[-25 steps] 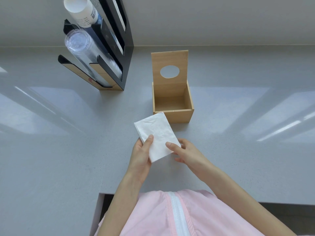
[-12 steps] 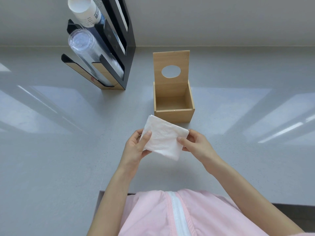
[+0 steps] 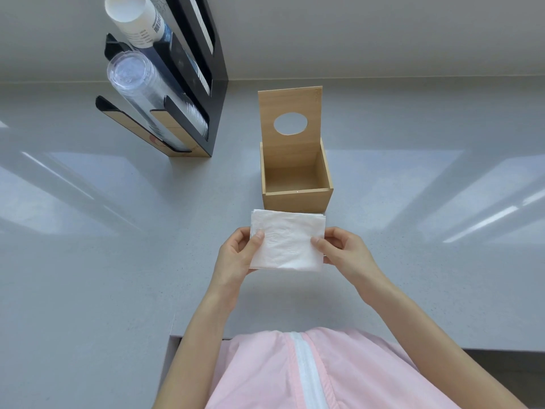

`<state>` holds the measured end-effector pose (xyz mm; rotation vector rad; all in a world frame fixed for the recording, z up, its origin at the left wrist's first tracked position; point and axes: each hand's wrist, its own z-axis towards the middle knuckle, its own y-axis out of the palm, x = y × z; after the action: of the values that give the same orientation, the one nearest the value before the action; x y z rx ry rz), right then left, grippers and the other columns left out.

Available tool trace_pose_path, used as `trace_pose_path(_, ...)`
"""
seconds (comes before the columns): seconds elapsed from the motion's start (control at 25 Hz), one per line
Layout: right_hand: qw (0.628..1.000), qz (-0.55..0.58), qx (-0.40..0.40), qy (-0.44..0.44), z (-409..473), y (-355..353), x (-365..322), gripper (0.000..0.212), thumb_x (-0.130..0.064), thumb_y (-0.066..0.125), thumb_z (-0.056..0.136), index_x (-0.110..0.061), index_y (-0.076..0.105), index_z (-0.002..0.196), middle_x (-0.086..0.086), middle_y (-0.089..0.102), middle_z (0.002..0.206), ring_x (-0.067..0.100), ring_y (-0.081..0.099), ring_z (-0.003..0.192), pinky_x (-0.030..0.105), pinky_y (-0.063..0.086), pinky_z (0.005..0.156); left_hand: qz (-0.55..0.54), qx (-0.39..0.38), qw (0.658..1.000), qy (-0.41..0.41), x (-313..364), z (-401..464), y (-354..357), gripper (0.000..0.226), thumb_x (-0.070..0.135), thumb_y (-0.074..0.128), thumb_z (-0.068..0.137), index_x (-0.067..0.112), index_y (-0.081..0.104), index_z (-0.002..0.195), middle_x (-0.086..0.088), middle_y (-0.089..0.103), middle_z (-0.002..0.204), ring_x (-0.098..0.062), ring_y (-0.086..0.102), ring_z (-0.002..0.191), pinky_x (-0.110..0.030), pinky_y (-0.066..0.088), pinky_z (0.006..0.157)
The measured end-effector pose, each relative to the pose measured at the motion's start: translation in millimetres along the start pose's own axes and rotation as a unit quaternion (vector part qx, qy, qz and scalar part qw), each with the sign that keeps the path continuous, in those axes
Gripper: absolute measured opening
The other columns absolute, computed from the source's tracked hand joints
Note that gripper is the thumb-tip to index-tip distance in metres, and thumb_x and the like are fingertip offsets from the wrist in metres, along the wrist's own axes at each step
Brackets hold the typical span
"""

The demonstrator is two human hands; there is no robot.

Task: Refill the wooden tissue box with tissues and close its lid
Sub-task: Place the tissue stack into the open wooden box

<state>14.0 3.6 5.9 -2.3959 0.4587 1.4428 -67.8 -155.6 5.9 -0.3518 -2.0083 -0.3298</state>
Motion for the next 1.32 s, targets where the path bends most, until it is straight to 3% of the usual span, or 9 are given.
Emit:
trace_pose_path(0.2,0.999,-0.006,0.026,-0.039,10,-9,-21,0.009,-0.017,0.057,0.09,-0.022,0.062,0.085,0.001,0.067,0.089,0.01,0.064,0.078,0.019,0.053,0.075,0.03,-0.017,0.999,0.036,20,13,2,0.011,0.02,0.052,0.092,0.019,0.063,0.089,0.008,0.067,0.084,0.004,0.065,0.067,-0.022,0.055,0.07)
trace_pose_path(0.32,0.997,-0.022,0.041,-0.058,20,-15,-37,0.009,-0.019,0.055,0.092,-0.017,0.063,0.092,0.001,0.066,0.089,0.008,0.064,0.074,0.021,0.054,0.077,0.059,-0.041,0.996,0.056,41,28,1,0.012,0.019,0.051,0.093,0.019,0.064,0.095,0.007,0.067,0.09,-0.001,0.066,0.076,-0.015,0.056,0.066)
trace_pose_path(0.48,0.992,-0.084,0.061,-0.07,42,-25,-61,0.01,-0.022,0.055,0.091,-0.017,0.062,0.087,-0.002,0.064,0.08,0.014,0.062,0.071,0.037,0.052,0.087,0.113,-0.035,0.99,0.077,68,51,3,0.009,0.015,0.054,0.092,0.018,0.062,0.094,0.005,0.064,0.086,-0.006,0.062,0.075,-0.01,0.053,0.057)
trace_pose_path(0.64,0.964,-0.228,0.089,-0.105,67,-30,-86,0.011,-0.024,0.054,0.089,-0.016,0.061,0.093,0.001,0.063,0.084,0.019,0.058,0.084,0.03,0.048,0.07,0.192,0.012,0.978,0.086,80,78,13,0.005,0.016,0.059,0.088,0.015,0.057,0.092,0.004,0.06,0.078,-0.012,0.059,0.072,-0.013,0.048,0.053)
trace_pose_path(0.72,0.944,-0.295,0.099,-0.109,80,-31,-93,0.018,-0.025,0.052,0.088,-0.013,0.06,0.099,0.0,0.064,0.087,0.022,0.06,0.09,0.033,0.048,0.073,0.252,0.041,0.961,0.105,84,92,18,0.011,0.017,0.061,0.085,0.019,0.053,0.079,0.003,0.059,0.076,-0.019,0.059,0.08,-0.022,0.045,0.062)
trace_pose_path(0.84,0.905,-0.394,0.108,-0.12,94,-28,-100,0.019,-0.023,0.049,0.088,-0.011,0.06,0.097,0.005,0.068,0.095,0.03,0.06,0.096,0.039,0.05,0.079,0.395,0.08,0.905,0.134,89,103,28,0.006,0.02,0.058,0.085,0.018,0.053,0.082,0.003,0.063,0.081,-0.022,0.059,0.087,-0.026,0.038,0.064)
trace_pose_path(0.96,0.84,-0.515,0.101,-0.141,103,-21,-106,0.019,-0.017,0.043,0.09,-0.006,0.056,0.099,0.013,0.066,0.102,0.034,0.055,0.09,0.036,0.04,0.067,0.529,0.108,0.823,0.174,90,108,34,0.013,0.021,0.049,0.088,0.013,0.054,0.097,-0.001,0.068,0.099,-0.027,0.059,0.094,-0.029,0.035,0.064)
trace_pose_path(1.16,0.727,-0.658,0.08,-0.179,110,-9,-110,0.011,-0.005,0.04,0.09,-0.006,0.051,0.093,0.015,0.064,0.105,0.032,0.045,0.076,0.028,0.02,0.048,0.689,0.094,0.671,0.257,82,115,45,0.018,0.008,0.045,0.088,0.01,0.049,0.106,-0.01,0.066,0.1,-0.032,0.055,0.095,-0.034,0.027,0.063)
trace_pose_path(1.32,0.671,-0.72,0.038,-0.174,118,-5,-105,0.021,-0.004,0.046,0.089,-0.009,0.059,0.105,0.011,0.065,0.107,0.033,0.06,0.096,0.024,0.014,0.044,0.763,0.037,0.599,0.24,77,121,46,0.028,-0.001,0.05,0.082,0.012,0.047,0.106,-0.006,0.066,0.1,-0.029,0.052,0.099,-0.032,0.023,0.066)
